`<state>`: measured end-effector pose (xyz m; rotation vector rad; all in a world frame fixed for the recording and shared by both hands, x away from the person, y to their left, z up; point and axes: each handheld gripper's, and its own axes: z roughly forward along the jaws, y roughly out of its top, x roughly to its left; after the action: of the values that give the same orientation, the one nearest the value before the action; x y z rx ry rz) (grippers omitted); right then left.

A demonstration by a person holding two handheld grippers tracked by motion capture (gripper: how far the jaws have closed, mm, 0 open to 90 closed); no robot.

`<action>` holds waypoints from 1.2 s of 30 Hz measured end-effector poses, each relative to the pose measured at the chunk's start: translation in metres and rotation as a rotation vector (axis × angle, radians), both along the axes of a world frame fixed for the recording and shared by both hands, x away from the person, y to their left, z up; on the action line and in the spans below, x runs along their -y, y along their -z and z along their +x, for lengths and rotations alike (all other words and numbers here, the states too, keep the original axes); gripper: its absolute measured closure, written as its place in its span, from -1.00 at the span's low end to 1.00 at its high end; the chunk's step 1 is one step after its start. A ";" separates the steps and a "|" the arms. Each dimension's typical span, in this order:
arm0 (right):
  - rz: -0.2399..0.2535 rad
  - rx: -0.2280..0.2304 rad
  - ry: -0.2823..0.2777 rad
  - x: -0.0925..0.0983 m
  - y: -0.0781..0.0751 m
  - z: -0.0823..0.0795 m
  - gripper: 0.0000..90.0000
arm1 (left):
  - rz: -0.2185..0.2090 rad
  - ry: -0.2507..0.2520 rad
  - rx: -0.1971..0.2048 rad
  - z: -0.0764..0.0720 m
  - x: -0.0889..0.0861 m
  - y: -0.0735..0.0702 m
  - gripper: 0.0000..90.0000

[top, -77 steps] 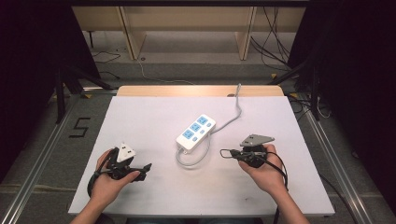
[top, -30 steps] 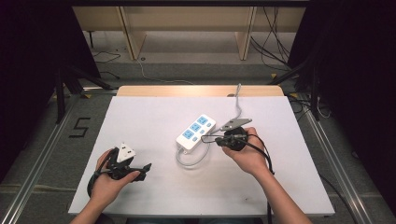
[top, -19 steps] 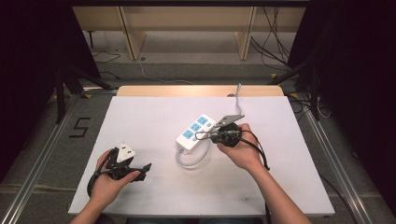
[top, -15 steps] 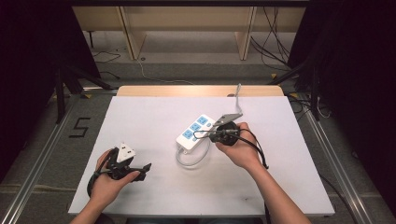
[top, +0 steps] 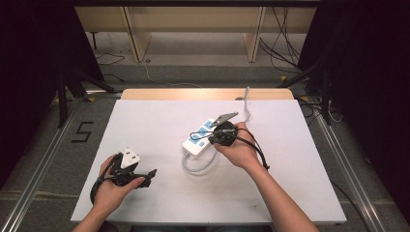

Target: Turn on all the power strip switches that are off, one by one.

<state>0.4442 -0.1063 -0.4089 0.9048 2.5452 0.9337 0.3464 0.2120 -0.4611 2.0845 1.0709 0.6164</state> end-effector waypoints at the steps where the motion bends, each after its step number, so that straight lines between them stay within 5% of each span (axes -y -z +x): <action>1: -0.001 0.000 0.000 -0.002 0.000 0.001 1.00 | -0.001 0.001 0.000 0.000 0.000 0.000 -0.67; 36: -0.071 -0.053 -0.010 -0.034 0.012 0.030 1.00 | -0.007 0.002 -0.001 0.000 0.000 0.000 -0.67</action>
<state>0.4741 -0.0724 -0.4209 0.9080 2.6123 0.8265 0.3466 0.2122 -0.4610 2.0800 1.0698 0.6102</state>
